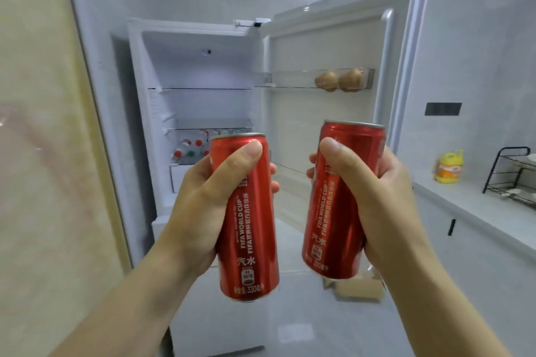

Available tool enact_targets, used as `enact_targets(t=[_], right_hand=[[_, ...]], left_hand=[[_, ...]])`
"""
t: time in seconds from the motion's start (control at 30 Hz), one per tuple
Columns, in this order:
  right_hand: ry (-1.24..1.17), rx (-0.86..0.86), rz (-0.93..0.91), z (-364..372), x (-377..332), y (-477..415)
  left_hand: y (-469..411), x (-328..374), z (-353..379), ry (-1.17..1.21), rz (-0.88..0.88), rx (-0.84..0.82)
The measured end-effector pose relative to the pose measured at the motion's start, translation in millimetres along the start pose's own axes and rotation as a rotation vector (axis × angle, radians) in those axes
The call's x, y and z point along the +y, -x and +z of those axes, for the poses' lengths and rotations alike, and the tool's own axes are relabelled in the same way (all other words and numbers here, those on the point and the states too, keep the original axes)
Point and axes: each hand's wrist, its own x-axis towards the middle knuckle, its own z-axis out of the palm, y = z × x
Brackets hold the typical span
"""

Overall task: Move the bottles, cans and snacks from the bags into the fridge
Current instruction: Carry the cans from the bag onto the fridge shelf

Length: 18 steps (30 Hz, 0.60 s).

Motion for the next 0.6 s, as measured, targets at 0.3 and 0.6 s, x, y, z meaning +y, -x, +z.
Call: enact_targets(t=[0.3,0.6], right_hand=[[-0.053,-0.055,-0.029,123.9,15.3,4.1],[0.003,-0.065,0.0,195.3,40.5,-17.4]], left_hand=[[-1.3,27.8,-125.1,-0.066,0.062,0.048],[-28.6,18.4,-195.3,-0.012,0.065,0.07]])
